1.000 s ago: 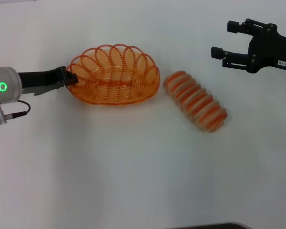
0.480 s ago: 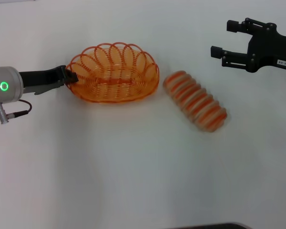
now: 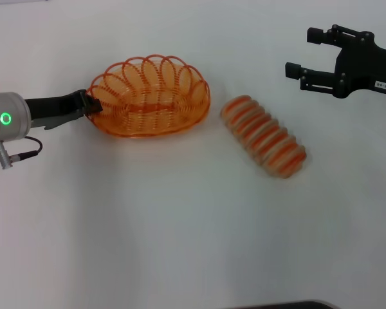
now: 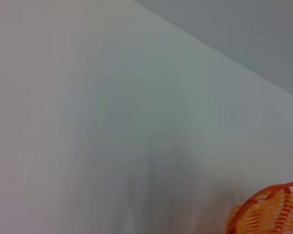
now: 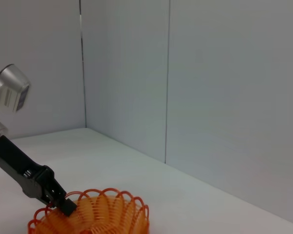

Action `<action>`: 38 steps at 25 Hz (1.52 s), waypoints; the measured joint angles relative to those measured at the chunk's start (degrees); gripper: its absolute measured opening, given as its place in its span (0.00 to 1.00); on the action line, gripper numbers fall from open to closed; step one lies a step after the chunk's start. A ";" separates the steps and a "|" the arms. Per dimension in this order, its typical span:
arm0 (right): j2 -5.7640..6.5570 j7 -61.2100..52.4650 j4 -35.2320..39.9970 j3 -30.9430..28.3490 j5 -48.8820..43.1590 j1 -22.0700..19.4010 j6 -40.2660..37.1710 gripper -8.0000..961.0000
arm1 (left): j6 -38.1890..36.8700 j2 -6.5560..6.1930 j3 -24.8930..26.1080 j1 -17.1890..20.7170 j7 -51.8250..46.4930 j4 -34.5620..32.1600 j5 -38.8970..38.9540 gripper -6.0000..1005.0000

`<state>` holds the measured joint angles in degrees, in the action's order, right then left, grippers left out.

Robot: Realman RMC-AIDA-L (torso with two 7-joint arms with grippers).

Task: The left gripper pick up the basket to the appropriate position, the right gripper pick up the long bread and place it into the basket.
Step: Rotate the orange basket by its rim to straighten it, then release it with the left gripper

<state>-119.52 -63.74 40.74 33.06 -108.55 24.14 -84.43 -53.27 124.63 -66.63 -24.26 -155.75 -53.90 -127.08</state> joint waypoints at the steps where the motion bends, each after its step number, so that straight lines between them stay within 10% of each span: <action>1: 0.00 0.01 -0.01 0.00 0.00 -0.02 -0.01 0.87 | 0.00 0.00 0.00 0.00 0.00 0.00 0.00 0.09; 21: 0.00 2.21 -0.67 -0.10 0.00 0.04 -0.12 0.87 | -1.11 -0.01 -1.87 -0.09 -0.68 -2.24 -0.02 0.11; 38: 0.00 1.73 -1.19 -0.40 1.80 -0.21 -0.03 0.87 | -6.13 -0.47 -0.95 -0.15 0.84 -5.08 -0.53 0.37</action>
<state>-119.52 -62.00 39.55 32.66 -106.74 23.94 -84.46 -59.40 124.15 -67.58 -24.41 -154.91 -58.99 -127.61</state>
